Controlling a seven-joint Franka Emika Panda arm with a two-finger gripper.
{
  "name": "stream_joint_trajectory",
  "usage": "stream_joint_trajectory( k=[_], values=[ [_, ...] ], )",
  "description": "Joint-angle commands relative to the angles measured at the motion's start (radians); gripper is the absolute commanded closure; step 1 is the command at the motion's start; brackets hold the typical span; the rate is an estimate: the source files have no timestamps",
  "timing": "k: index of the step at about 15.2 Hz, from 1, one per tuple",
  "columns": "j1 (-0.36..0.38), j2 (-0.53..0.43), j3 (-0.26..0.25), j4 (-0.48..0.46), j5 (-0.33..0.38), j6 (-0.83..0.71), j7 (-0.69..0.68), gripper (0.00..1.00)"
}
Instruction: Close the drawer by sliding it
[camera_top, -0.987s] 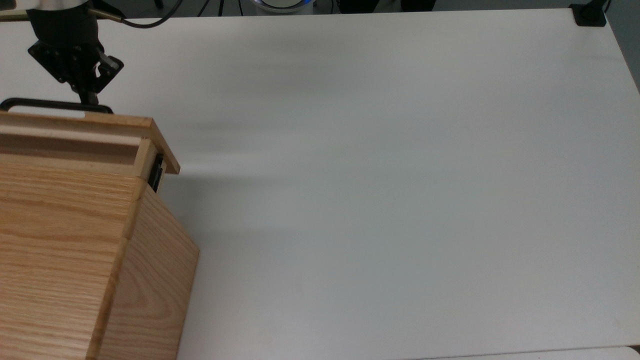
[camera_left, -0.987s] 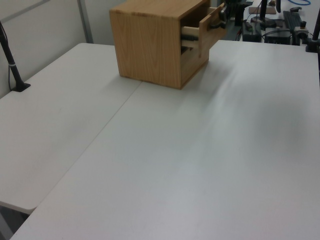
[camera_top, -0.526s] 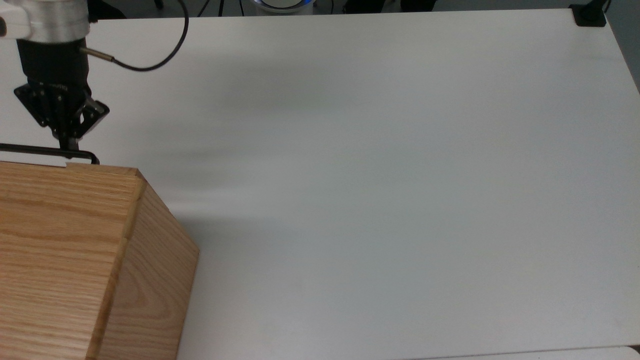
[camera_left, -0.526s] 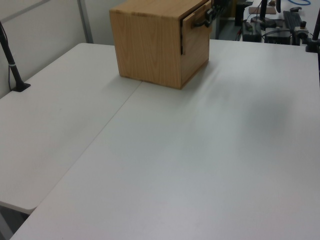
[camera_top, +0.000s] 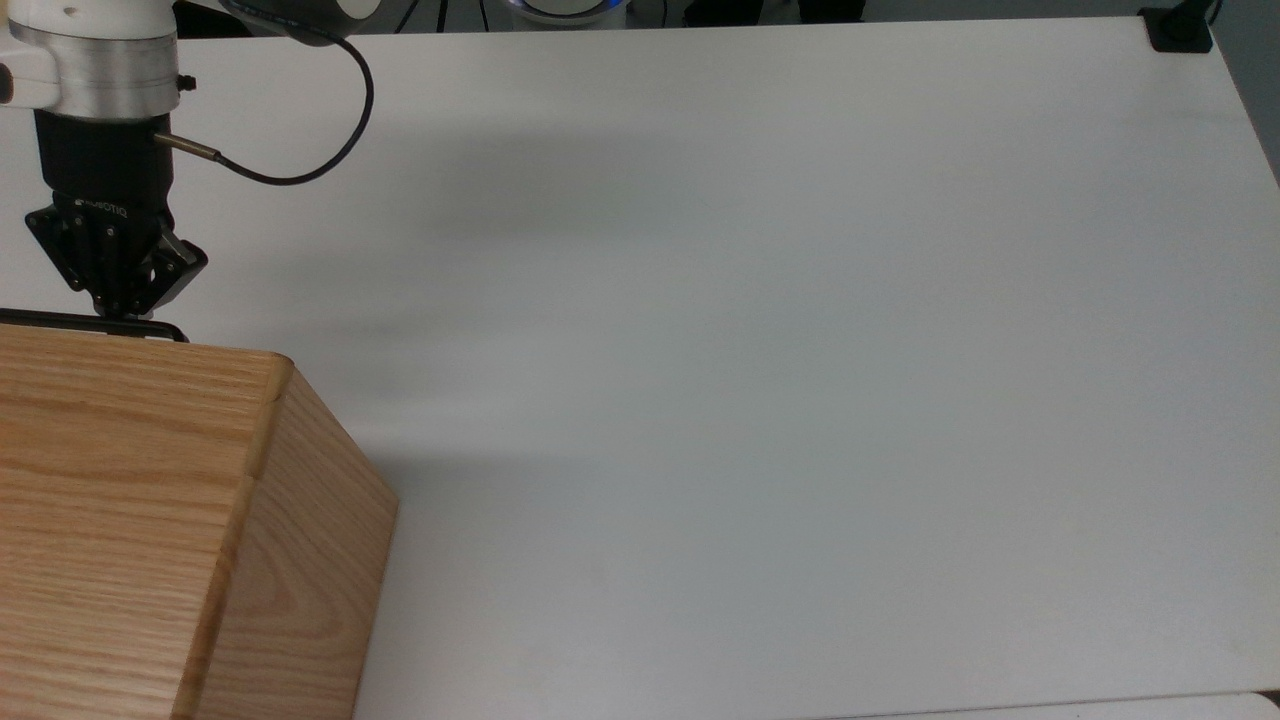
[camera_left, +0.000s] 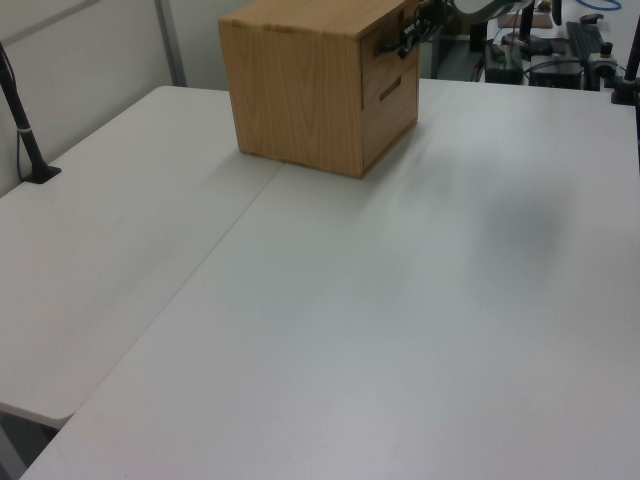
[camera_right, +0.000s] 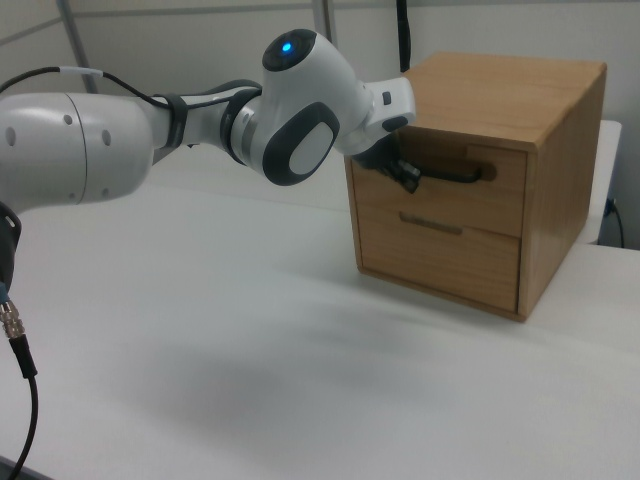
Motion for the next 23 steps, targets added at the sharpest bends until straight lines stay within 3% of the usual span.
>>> stream_joint_trajectory(
  k=[1, 6, 10, 13, 16, 19, 23],
  values=[
    [0.002, -0.024, 0.002, 0.007, 0.022, -0.021, -0.001, 1.00],
    [0.001, -0.126, -0.001, 0.012, 0.006, -0.484, -0.061, 0.95],
    [0.022, -0.195, 0.008, 0.025, -0.009, -0.781, -0.055, 0.73],
    [0.117, -0.235, 0.011, 0.022, -0.115, -0.980, -0.040, 0.37],
    [0.175, -0.285, 0.011, 0.007, -0.139, -1.075, -0.029, 0.00],
    [0.227, -0.364, 0.013, -0.046, -0.133, -1.097, -0.029, 0.00],
    [0.234, -0.370, 0.010, -0.048, -0.135, -1.077, -0.029, 0.00]
  ],
)
